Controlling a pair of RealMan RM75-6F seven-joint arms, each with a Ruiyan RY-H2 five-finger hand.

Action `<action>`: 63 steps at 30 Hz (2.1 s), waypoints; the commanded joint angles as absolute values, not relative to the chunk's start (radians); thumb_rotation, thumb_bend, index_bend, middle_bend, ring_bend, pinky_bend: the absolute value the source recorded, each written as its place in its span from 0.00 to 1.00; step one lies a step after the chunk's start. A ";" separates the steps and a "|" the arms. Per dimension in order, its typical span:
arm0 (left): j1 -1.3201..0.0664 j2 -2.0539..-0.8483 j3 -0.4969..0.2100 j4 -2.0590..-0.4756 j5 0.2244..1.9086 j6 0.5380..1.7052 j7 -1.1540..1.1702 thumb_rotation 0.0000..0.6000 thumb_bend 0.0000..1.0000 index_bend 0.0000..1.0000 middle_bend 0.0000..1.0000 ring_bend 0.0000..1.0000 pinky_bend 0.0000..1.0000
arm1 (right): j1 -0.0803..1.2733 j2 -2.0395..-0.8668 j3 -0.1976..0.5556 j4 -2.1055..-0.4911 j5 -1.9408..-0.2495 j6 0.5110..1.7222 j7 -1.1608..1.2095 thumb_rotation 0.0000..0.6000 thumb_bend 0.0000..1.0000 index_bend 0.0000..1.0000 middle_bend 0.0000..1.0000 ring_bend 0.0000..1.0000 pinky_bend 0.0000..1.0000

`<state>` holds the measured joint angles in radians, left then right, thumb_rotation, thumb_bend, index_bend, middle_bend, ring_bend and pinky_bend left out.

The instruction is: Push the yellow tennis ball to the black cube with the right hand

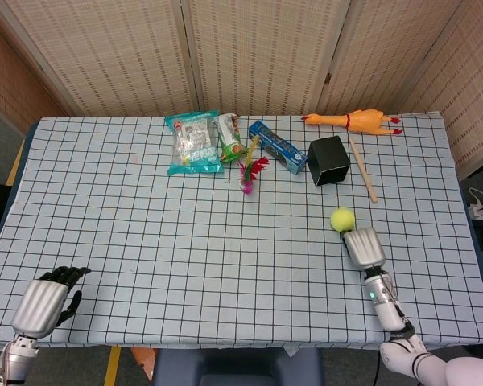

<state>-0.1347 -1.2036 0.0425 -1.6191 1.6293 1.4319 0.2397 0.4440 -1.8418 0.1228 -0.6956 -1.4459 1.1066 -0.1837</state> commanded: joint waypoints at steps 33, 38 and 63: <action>-0.146 -1.224 0.022 -1.581 1.571 1.401 0.235 1.00 0.52 0.30 0.37 0.31 0.52 | 0.668 -1.951 0.179 -0.449 -1.390 0.936 -0.204 1.00 1.00 0.93 0.77 0.75 1.00; -0.148 -1.226 0.021 -1.575 1.558 1.392 0.233 1.00 0.52 0.30 0.37 0.31 0.52 | 0.693 -1.974 0.185 -0.406 -1.379 0.910 -0.200 1.00 1.00 0.93 0.77 0.75 1.00; -0.161 -1.240 0.009 -1.539 1.481 1.336 0.217 1.00 0.53 0.30 0.37 0.31 0.52 | 0.821 -2.061 0.231 -0.204 -1.322 0.778 -0.219 1.00 1.00 0.93 0.77 0.74 1.00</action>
